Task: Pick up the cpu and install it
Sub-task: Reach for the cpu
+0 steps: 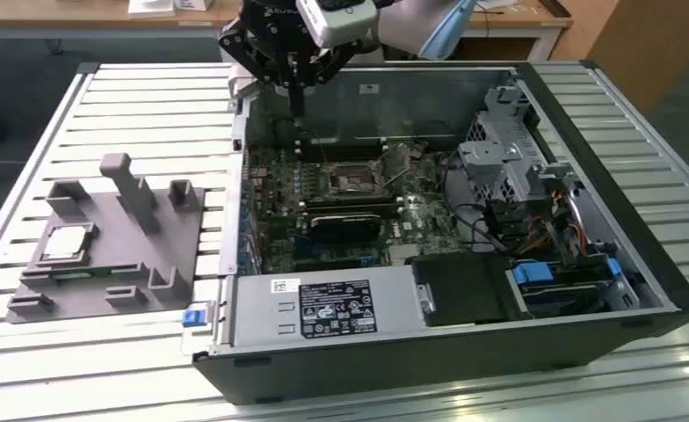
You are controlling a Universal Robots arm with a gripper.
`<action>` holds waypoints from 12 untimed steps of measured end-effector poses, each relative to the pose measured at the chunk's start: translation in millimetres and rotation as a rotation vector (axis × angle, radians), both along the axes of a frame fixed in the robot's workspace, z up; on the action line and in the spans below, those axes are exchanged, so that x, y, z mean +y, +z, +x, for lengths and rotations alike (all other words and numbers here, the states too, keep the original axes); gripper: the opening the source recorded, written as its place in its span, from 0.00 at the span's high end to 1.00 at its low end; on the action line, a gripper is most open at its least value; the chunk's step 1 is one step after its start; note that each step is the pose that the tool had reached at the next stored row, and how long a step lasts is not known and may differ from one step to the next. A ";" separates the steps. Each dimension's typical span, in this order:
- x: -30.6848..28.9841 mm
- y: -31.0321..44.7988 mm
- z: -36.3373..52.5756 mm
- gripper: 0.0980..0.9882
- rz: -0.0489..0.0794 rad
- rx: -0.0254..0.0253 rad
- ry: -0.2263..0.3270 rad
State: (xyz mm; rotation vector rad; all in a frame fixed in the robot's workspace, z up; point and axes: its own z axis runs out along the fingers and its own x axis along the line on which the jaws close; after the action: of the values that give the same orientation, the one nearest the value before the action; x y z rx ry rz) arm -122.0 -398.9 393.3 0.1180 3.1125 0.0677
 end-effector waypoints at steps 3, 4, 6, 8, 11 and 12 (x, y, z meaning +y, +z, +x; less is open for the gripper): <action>0.0 0.0 0.0 0.99 0.000 0.0000 0.000; 0.0 0.0 0.0 0.99 0.000 0.0000 0.000; 0.0 0.0 -0.3 0.99 0.000 0.0001 0.000; 0.0 0.1 -0.8 0.99 0.000 0.0001 0.000; 0.0 0.0 -2.7 0.99 0.000 0.0000 0.000; 0.0 0.0 -3.3 0.99 0.000 0.0000 0.000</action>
State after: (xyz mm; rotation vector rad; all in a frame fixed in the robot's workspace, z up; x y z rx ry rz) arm -125.2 -398.9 393.3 0.1180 3.1124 0.0677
